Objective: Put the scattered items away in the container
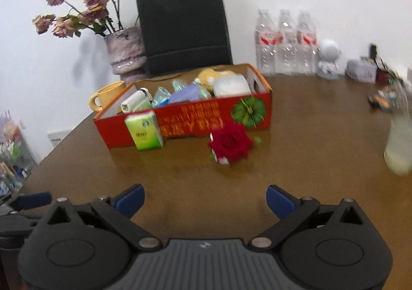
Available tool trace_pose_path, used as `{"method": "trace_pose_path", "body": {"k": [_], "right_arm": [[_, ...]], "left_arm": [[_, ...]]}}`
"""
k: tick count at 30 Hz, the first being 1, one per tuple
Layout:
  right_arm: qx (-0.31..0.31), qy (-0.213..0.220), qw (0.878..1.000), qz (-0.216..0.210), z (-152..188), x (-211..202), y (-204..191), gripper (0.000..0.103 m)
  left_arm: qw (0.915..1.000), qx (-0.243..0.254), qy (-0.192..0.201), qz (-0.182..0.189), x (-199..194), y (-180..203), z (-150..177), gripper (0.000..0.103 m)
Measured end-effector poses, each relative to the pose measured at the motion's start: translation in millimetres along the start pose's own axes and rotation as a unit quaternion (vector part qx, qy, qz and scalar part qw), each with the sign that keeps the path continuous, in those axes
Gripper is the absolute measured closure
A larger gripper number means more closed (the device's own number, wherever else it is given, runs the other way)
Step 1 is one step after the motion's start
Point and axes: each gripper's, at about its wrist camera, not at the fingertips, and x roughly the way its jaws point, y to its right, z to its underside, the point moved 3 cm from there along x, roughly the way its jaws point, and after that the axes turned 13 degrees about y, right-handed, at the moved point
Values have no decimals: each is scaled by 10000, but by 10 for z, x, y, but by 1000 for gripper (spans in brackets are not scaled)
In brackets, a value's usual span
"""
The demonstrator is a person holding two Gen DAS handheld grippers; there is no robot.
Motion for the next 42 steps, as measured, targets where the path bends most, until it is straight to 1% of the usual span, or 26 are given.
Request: {"method": "trace_pose_path", "body": {"k": [3,5,8,10,13,17,23,27,42], "right_arm": [[-307,-143,9992,196,216,30,-3,0],[-563,-161,9978,310,319,50,-40,0],[-680,-165,9969,346,382,85,-85,0],[-671,-223,9967,392,385,110,-81,0],[-667,-276,9963,463,404,122,-68,0],[-663,-344,9957,553,429,137,-51,0],[-690,-347,9955,545,436,142,-54,0],[-691,-346,9955,544,435,138,-55,0],[-690,-344,9955,548,433,142,-57,0]], "left_arm": [[10000,33,49,-10,-73,-61,125,0],[9999,117,33,16,-71,-78,167,0],[9998,193,-7,15,-58,-66,194,0],[9999,139,0,99,-55,-53,214,0],[9998,28,-90,153,-28,-45,252,0],[9998,8,-188,62,24,-62,291,0],[9998,122,-138,74,43,-19,300,0],[9997,94,-154,134,44,-25,303,0],[9997,103,-159,145,53,-24,297,0]]}}
